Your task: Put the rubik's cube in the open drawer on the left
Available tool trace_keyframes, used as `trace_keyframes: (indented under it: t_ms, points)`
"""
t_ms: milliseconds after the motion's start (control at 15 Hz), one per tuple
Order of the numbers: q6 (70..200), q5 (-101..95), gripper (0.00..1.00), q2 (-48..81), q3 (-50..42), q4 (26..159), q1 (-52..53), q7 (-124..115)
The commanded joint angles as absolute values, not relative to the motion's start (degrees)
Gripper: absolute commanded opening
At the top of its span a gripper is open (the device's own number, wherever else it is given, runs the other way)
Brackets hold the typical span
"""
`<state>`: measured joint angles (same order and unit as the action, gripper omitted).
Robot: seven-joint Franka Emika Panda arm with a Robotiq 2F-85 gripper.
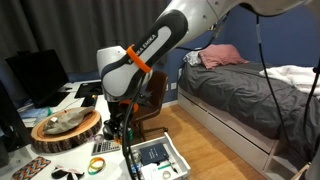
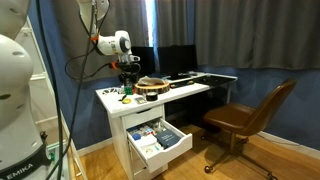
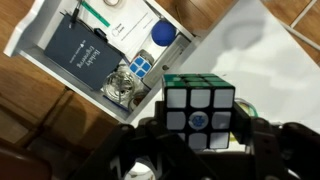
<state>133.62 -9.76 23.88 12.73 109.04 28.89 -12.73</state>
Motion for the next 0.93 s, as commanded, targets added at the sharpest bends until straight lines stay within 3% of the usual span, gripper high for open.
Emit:
trace_keyframes:
  t_ms: [0,400,733,800,867]
  points:
    - [139.6,-7.7,0.37,14.4,12.8,122.9,25.7,-17.9]
    - [154.1,-12.4,0.37,15.3,12.1,134.0,22.2,-14.1]
    - [158.5,-17.1,0.37,21.1,11.7,132.8,21.1,-0.2]
    - [156.6,-14.6,0.62,19.5,11.8,134.1,21.8,-4.1]
    - [157.4,-15.0,0.62,20.2,11.7,133.8,21.7,-2.4]
